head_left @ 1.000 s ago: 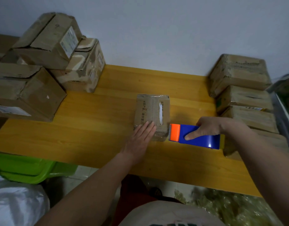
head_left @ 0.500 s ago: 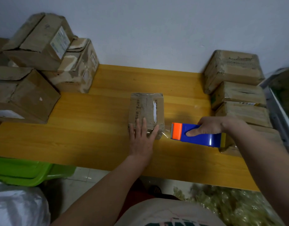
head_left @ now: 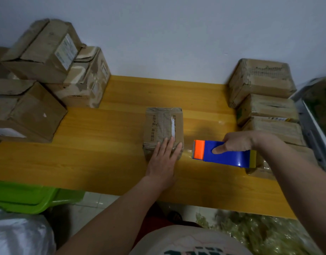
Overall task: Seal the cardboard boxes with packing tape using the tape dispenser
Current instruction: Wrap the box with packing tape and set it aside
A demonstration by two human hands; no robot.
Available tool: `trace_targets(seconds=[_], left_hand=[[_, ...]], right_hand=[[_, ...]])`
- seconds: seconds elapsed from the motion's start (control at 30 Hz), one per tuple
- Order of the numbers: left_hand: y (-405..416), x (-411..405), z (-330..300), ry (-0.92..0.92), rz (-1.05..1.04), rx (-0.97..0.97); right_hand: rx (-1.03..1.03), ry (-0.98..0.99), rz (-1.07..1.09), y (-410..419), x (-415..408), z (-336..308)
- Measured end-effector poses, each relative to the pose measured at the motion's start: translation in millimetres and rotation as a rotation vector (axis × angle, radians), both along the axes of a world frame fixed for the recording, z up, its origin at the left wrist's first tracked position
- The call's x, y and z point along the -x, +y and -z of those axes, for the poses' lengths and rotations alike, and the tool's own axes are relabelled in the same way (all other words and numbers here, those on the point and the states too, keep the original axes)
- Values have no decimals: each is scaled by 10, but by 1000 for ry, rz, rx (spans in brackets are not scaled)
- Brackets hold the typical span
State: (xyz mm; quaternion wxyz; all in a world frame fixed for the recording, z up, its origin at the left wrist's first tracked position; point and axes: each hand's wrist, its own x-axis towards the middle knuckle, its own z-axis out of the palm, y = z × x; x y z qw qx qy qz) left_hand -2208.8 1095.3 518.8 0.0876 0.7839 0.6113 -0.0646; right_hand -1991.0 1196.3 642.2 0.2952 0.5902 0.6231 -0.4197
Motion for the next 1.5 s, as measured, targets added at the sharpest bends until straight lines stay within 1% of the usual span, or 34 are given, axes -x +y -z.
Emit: trace_targets(seconds=[0.17,0.2,0.27,0.3,0.37,0.43,0.5,0.57,0.63,0.8,0.93,0.97,1.0,1.03,1.07,1.1,1.13,1.17,1.2,1.23,1.3,1.4,1.5], left_hand=[[2,12,-25,5,-24,7],[2,25,-20,5,-32,10],[-12,37,6,10,-38,3],[-15,34,10,19,-30,13],[-24,20,38,30,-25,14],[1,20,28,33,-45,0],[11,5,28,10,-56,-21],[-2,4,25,-25,-65,-38],[5,15,4,-38,-52,-40],[-5,35,8,-37,-45,-40],[19,91,6,-87,-27,-53],[14,113,-1,-115,-26,-53],[4,142,-16,-151,-29,-59],[-8,180,-42,-193,-39,-77],[-16,233,-68,-228,-57,-110],[-23,296,-94,-241,-78,-145],[-29,370,-117,-229,-103,-170],[-35,450,-134,-209,-133,-171],[-46,530,-134,-190,-162,-149],[-61,602,-120,-170,-177,-109],[-98,705,-76,-145,-149,-34],[-107,777,-55,-167,-88,7],[-86,824,-46,-170,-67,50]], right_hand=[[-200,-237,-134,42,465,191],[-263,-269,-174,24,542,250],[-464,-387,-278,-26,538,354],[-528,-452,-294,-55,452,381],[-572,-484,-212,-92,187,447],[-563,-403,-77,-118,45,518],[-601,-297,47,-189,36,637],[-630,-202,125,-268,93,808],[-592,-179,166,-368,152,961],[-516,-205,274,-578,185,1282],[-474,-101,363,-602,164,1422],[-476,-102,365,-606,164,1411],[-516,-124,352,-616,171,1376],[-607,-151,332,-623,181,1326],[-753,-118,346,-642,208,1264],[-913,2,412,-670,267,1183],[-1046,169,491,-718,357,1081],[-1119,323,546,-774,471,978],[-1138,451,586,-835,604,902],[-1116,546,626,-898,740,857],[-1001,628,731,-988,994,818],[-844,649,781,-1022,1229,851],[-776,650,821,-916,1320,946]])
